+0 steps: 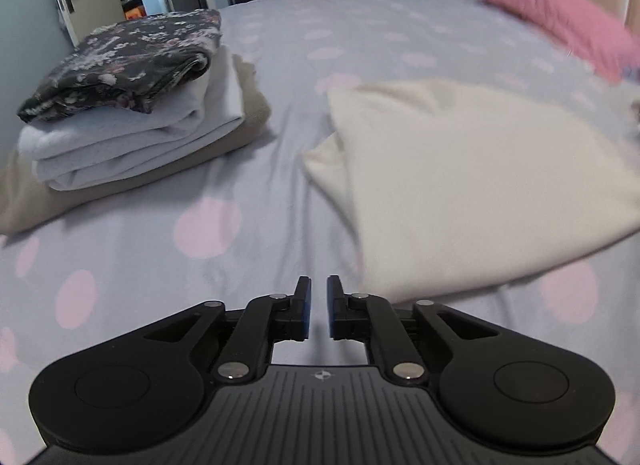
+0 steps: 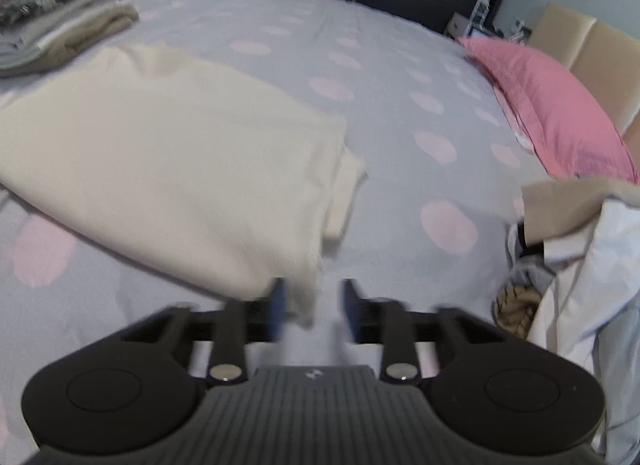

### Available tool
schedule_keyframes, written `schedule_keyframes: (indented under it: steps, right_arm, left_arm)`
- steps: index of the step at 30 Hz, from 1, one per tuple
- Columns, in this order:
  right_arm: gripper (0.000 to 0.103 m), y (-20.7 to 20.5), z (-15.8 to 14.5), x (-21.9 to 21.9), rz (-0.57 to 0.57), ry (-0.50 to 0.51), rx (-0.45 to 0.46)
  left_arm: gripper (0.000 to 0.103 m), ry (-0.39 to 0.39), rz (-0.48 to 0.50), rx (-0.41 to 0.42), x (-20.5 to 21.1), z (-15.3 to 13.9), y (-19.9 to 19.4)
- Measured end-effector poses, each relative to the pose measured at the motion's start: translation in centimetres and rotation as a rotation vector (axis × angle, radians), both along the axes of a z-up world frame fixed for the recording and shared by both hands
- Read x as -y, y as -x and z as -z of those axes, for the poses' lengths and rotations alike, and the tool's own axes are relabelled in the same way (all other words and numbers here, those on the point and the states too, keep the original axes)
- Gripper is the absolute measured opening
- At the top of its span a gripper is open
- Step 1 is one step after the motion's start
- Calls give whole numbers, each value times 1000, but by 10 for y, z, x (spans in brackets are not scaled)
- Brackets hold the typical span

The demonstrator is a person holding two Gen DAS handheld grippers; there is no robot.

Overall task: Fold clothes
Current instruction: 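Grasp the sweater edge with both tools and fold it over in half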

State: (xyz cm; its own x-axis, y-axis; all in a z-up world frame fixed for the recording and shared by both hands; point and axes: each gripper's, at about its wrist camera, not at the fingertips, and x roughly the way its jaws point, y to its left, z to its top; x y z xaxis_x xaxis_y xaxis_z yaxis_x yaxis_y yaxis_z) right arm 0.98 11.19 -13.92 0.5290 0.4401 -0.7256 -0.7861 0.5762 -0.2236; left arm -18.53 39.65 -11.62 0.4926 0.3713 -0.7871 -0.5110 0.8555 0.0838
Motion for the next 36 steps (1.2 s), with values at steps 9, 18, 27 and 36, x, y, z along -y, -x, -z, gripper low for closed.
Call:
schedule_keyframes:
  steps: [9,18,27,36]
  right_arm:
    - [47,23,6,-15,-154,50,25]
    - [61,52,22,-24,-345,184,158]
    - [69,69,40,-34,-438,295,372]
    - [58,72,57,-44,-456,336,521]
  left_arm:
    - [39,-131,197,-19,40,1,-17]
    - [43,-389,421,-176,81,39,-28]
    - [44,-671,620,-311,118,82,-41]
    - [44,-756,567,-289,116,95,-55]
